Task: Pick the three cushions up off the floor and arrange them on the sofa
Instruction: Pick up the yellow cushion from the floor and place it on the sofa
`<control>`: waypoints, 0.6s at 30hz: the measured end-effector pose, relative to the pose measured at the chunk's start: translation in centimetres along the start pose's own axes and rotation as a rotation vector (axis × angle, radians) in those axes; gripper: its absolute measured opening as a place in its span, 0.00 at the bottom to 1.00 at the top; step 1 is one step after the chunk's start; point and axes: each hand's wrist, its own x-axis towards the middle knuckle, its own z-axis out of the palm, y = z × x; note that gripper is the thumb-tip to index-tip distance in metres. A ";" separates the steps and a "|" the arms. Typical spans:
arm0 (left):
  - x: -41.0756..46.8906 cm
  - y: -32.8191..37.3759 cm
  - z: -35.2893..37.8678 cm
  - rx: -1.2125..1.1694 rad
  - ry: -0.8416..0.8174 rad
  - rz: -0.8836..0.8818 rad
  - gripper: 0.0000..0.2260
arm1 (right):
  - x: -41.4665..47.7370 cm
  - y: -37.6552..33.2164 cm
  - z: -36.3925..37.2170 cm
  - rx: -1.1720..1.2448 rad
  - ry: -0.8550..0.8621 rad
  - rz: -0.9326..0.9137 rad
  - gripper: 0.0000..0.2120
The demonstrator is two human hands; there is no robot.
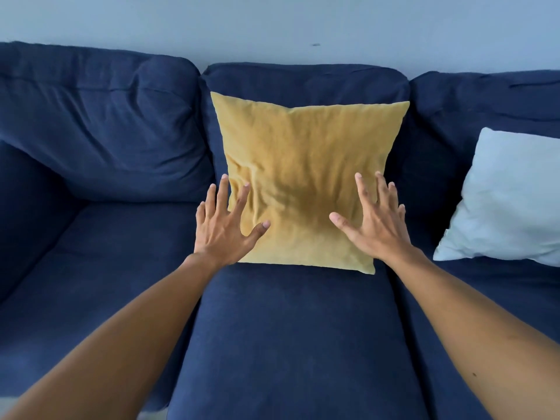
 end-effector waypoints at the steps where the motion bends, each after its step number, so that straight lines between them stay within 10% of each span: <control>1: -0.5 0.1 -0.5 0.017 -0.013 -0.001 0.41 | -0.4 -0.2 -0.4 -0.011 -0.013 -0.002 0.49; 18: -11.5 -2.3 -8.2 0.111 -0.391 -0.115 0.40 | -9.0 -6.5 -3.0 -0.159 -0.217 -0.083 0.51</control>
